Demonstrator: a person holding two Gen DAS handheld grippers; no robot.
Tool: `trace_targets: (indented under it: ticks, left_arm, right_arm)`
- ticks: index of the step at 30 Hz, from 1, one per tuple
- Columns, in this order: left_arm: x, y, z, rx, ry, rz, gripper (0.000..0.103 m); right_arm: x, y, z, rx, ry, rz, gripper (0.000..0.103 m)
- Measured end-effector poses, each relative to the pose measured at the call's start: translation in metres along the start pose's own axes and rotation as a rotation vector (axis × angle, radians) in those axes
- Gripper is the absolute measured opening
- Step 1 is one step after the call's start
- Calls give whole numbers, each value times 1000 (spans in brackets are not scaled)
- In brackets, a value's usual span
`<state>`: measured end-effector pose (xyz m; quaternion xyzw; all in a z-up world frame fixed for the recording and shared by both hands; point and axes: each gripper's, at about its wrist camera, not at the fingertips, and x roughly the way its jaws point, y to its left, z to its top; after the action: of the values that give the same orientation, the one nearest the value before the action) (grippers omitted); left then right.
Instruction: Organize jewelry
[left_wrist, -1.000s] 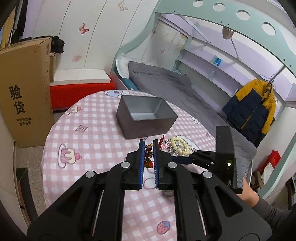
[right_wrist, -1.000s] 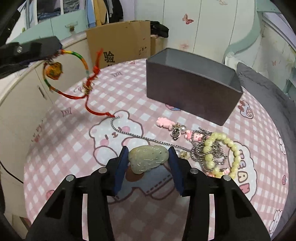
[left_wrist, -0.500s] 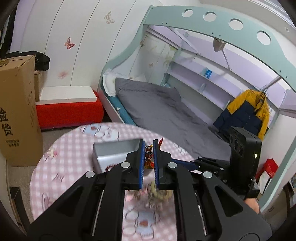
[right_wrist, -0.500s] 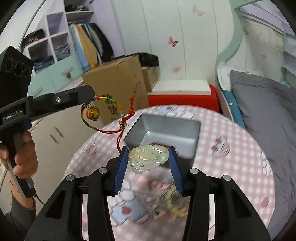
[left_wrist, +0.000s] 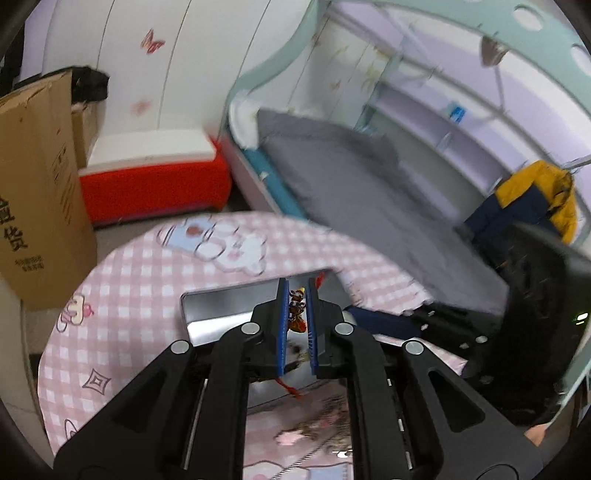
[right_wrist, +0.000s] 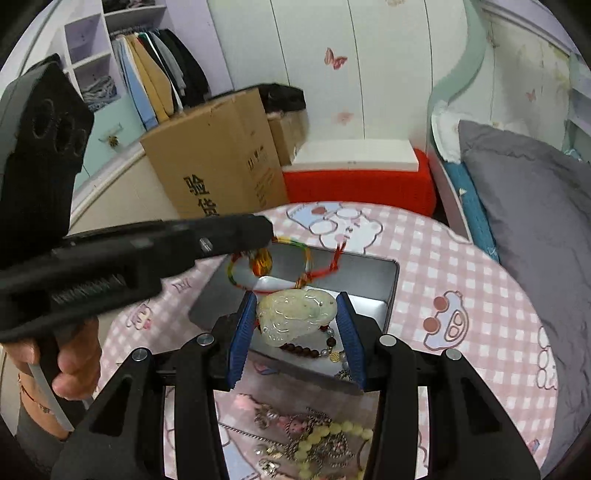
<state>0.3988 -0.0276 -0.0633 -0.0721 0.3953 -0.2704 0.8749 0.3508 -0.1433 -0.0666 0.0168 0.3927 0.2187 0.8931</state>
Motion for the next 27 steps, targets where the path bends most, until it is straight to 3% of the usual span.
trace_targets:
  ticks: [5, 9, 11, 13, 20, 27]
  left_arm:
    - [22, 14, -9, -28, 93, 16, 10]
    - [27, 18, -11, -31, 124, 28, 11]
    - [27, 14, -12, -18, 133, 33, 22]
    - [26, 12, -12, -10, 125, 46, 54]
    - [14, 10, -14, 1, 97, 49, 54]
    - [-21, 3, -24, 30, 29, 75, 55]
  right_arm:
    - [22, 0, -2, -6, 53, -2, 41]
    - [35, 1, -2, -11, 78, -3, 41]
    - [36, 3, 0, -23, 80, -16, 41]
    - [38, 4, 1, -23, 86, -15, 41]
    - [38, 6, 1, -33, 85, -36, 42]
    - [4, 7, -7, -44, 42, -37, 42]
